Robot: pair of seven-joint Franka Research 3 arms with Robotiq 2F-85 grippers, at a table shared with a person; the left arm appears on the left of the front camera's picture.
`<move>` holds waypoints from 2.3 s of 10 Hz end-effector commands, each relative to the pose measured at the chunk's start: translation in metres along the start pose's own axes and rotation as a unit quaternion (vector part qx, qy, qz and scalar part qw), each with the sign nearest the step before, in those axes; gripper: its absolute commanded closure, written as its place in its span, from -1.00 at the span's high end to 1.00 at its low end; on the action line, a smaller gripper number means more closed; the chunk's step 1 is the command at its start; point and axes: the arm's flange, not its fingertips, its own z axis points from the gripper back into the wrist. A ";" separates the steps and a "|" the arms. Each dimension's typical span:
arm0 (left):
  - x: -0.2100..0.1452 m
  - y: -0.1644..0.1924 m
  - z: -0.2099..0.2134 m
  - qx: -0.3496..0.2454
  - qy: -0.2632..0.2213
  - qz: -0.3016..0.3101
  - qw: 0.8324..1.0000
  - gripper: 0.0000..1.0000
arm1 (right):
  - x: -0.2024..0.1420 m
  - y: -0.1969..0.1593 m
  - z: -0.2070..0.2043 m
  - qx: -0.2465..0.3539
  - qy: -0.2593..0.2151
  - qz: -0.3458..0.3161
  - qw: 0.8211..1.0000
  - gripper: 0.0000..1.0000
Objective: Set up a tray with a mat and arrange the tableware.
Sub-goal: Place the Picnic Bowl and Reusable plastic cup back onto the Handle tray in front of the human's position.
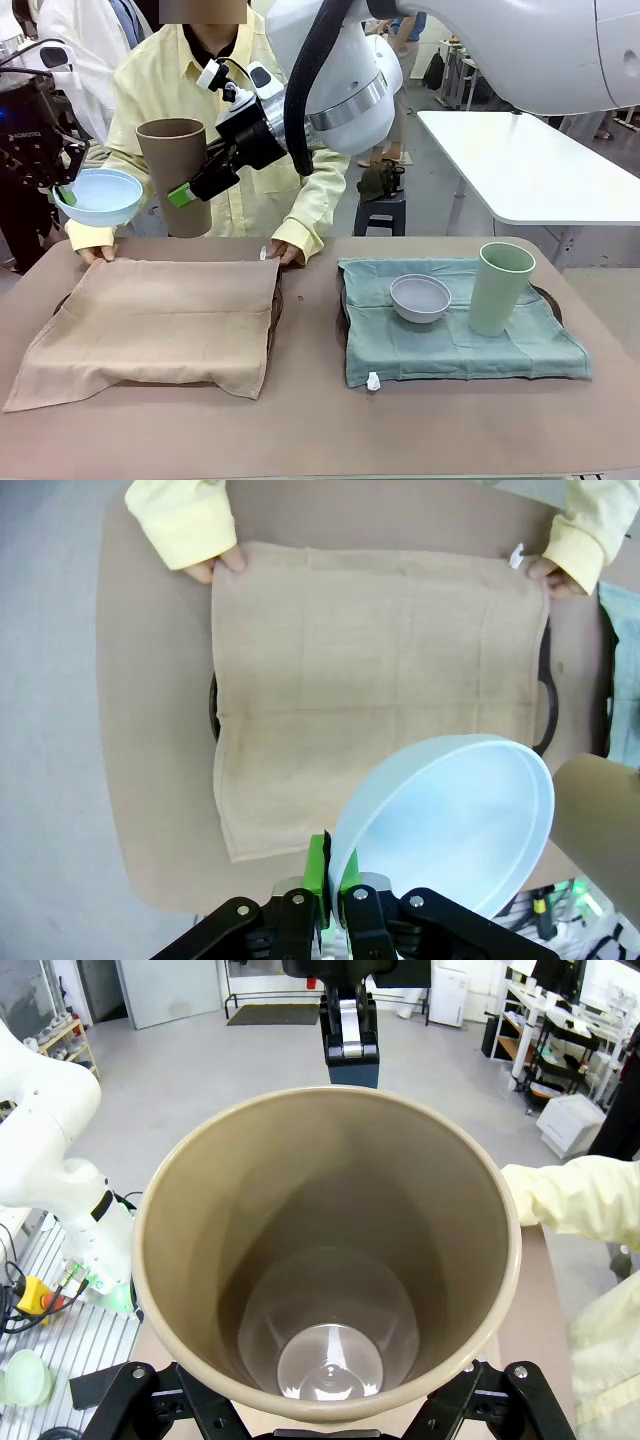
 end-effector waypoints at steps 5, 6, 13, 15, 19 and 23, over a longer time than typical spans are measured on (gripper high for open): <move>0.000 0.000 0.002 -0.004 -0.007 -0.008 1.000 -1.00 | -0.001 0.001 0.001 -0.006 0.002 0.010 1.000 -1.00; 0.000 0.000 0.002 -0.004 -0.007 -0.008 1.000 -1.00 | -0.001 0.001 0.001 -0.006 0.002 0.010 1.000 -1.00; 0.016 0.025 -0.035 -0.070 0.033 -0.036 0.996 -0.90 | -0.042 -0.017 -0.007 0.026 -0.016 0.009 0.999 0.68; 0.024 0.043 -0.073 -0.086 0.072 -0.035 0.993 -0.90 | -0.071 -0.026 -0.023 0.033 -0.016 0.021 0.999 0.68; 0.034 0.049 -0.143 -0.058 0.068 -0.031 0.996 -0.90 | -0.123 -0.042 -0.071 0.046 0.016 0.085 0.995 0.68; 0.037 0.049 -0.178 -0.087 0.037 -0.045 0.995 -0.90 | -0.155 -0.051 -0.093 0.064 0.015 0.093 0.994 0.68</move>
